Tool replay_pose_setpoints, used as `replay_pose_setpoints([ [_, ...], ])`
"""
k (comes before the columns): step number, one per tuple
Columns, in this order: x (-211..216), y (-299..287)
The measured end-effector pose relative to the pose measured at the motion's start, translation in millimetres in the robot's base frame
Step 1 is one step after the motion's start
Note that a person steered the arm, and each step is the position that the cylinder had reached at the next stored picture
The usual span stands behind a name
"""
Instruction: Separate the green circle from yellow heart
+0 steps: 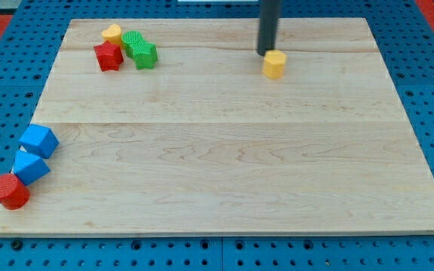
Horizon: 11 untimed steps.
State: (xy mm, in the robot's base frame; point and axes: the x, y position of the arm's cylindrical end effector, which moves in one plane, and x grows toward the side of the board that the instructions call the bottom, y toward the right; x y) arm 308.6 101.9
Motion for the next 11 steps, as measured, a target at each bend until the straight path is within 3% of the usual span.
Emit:
replay_pose_setpoints([
  [1, 41.7, 36.6],
  [2, 33.4, 7.0],
  [4, 38.2, -118.7],
  [6, 50.3, -310.3],
  [7, 9.8, -346.9],
  [8, -42.5, -359.5],
  [11, -52.3, -206.4],
])
